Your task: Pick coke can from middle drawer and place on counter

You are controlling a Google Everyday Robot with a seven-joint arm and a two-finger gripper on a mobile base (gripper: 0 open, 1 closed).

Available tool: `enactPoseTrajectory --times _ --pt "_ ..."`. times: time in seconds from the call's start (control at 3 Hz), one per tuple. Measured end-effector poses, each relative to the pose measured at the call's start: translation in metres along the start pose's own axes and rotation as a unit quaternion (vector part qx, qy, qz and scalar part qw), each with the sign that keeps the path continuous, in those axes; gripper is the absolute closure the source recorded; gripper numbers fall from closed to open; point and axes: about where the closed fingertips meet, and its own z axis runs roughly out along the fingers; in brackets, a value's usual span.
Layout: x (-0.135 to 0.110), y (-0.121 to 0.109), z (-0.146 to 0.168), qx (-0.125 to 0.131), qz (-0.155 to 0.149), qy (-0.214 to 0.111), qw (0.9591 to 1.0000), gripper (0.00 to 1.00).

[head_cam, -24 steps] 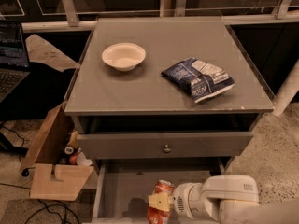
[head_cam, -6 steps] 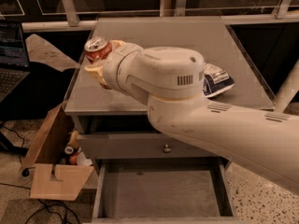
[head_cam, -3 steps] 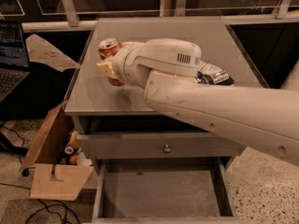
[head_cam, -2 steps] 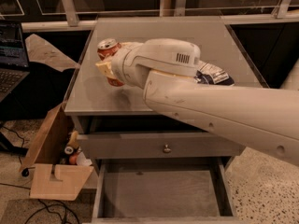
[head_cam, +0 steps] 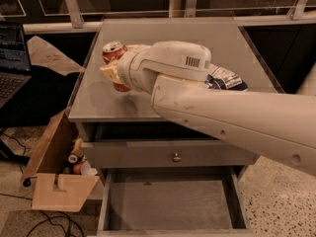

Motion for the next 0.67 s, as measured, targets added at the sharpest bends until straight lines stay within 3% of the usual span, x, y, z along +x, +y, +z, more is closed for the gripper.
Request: enactPoseTrajectory --times 0.33,0.67 --pt "0.0 0.0 0.0 0.0 0.0 0.0 1.0 0.11" --pt "-0.0001 0.0001 0.0 0.0 0.0 0.0 1.0 0.0"
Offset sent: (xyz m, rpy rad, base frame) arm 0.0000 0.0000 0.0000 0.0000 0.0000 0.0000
